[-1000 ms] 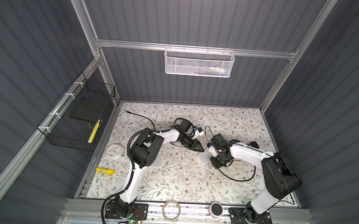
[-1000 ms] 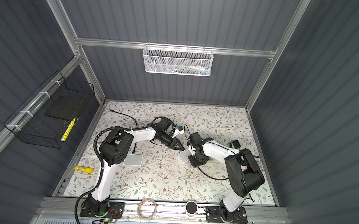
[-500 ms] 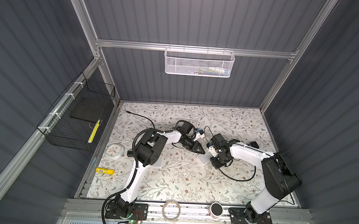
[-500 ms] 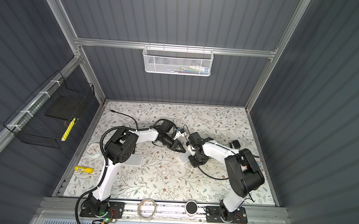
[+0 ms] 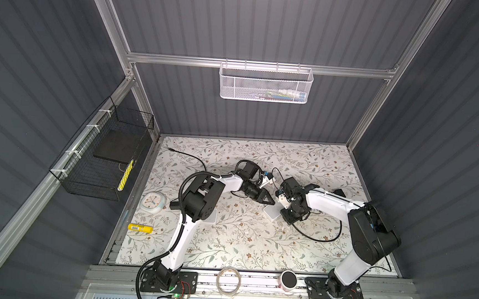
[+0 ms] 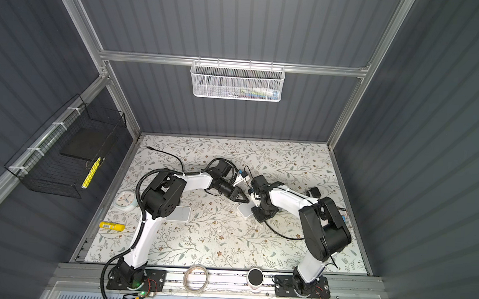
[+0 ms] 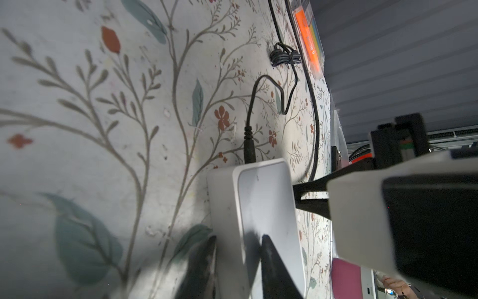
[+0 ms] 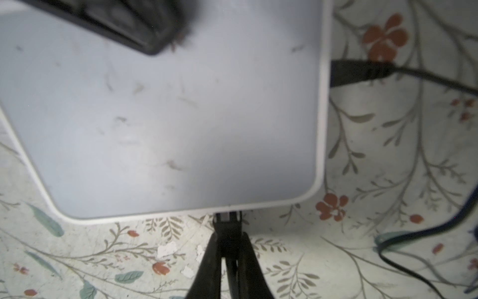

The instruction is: Insert the plug into the switch port

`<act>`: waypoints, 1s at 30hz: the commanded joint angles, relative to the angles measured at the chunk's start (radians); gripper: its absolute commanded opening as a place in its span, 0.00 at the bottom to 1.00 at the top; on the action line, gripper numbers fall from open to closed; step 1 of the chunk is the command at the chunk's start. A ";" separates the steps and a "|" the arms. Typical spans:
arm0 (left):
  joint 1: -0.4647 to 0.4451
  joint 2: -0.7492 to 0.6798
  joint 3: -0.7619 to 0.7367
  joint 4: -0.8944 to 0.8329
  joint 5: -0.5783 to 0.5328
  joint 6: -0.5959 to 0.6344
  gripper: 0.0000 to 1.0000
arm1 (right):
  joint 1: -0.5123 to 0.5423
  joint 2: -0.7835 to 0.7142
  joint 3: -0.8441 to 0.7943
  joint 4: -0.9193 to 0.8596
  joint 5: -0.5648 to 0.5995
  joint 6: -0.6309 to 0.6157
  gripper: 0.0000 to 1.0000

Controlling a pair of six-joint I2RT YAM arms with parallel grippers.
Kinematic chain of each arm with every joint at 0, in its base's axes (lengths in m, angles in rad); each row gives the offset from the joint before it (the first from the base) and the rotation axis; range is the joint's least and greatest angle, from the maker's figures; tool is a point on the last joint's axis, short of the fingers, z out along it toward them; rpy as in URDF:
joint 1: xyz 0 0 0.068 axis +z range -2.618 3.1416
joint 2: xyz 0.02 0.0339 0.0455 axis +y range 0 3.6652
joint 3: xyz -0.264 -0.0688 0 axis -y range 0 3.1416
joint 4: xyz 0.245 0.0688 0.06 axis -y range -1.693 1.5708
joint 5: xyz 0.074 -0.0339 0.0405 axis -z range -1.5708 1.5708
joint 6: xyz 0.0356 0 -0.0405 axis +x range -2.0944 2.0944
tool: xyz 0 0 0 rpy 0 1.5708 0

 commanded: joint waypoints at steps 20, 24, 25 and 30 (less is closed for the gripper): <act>-0.157 0.081 -0.120 0.004 0.099 -0.046 0.25 | -0.002 0.127 0.240 0.326 -0.036 0.001 0.00; -0.162 0.085 -0.125 0.008 0.103 -0.047 0.25 | -0.007 0.130 0.267 0.341 -0.038 -0.011 0.00; -0.163 0.085 -0.125 0.008 0.103 -0.047 0.25 | -0.008 0.130 0.278 0.340 -0.035 -0.016 0.00; -0.167 0.090 -0.125 0.011 0.107 -0.049 0.24 | -0.012 0.121 0.311 0.351 -0.036 -0.027 0.00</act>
